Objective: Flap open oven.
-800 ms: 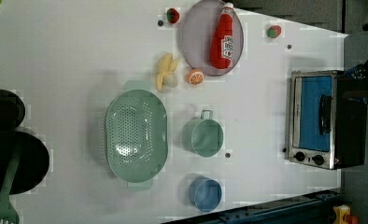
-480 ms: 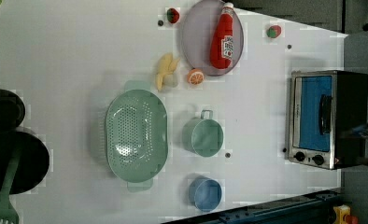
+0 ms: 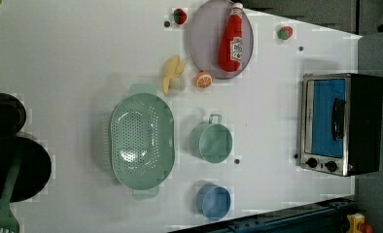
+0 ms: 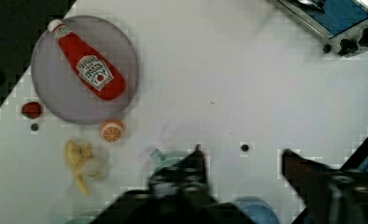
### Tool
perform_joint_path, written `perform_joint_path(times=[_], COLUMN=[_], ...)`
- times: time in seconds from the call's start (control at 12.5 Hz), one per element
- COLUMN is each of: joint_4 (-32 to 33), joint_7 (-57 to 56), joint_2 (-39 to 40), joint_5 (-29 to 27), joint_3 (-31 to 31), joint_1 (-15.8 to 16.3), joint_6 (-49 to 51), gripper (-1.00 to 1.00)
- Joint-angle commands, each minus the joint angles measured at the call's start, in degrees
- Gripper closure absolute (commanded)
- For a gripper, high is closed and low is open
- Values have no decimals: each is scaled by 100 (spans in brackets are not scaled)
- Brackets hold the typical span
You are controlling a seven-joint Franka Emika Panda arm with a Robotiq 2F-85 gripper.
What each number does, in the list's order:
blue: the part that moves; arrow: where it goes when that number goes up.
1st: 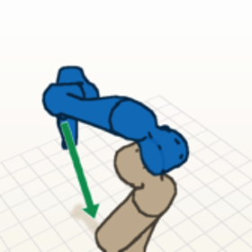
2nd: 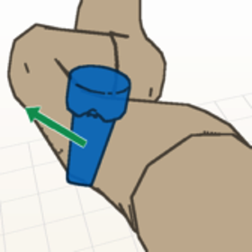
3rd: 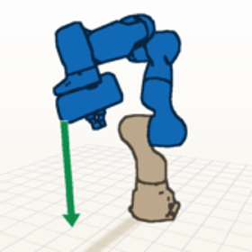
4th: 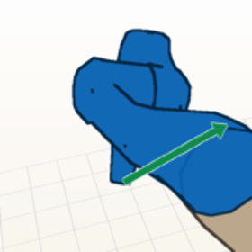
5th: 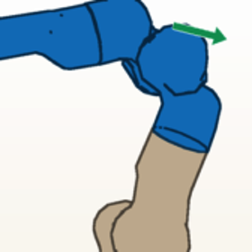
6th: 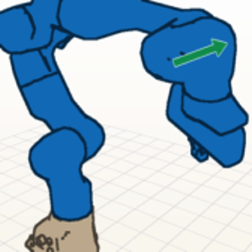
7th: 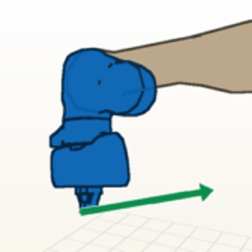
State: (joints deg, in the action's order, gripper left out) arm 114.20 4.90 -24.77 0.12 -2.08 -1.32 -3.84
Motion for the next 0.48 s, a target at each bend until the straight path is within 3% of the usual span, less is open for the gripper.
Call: perform_joint_path(times=[0.08, 0.16, 0.24, 0.48], joint_4=[206, 228, 274, 399], joint_7=[200, 199, 199, 83], joint_2=[327, 342, 360, 496], joint_5=[-70, -68, -59, -40], joint_3=[-102, -126, -161, -308], joint_1=[-34, -39, -54, -101], joint_6=[25, 25, 24, -119], gripper=[32, 56, 65, 65])
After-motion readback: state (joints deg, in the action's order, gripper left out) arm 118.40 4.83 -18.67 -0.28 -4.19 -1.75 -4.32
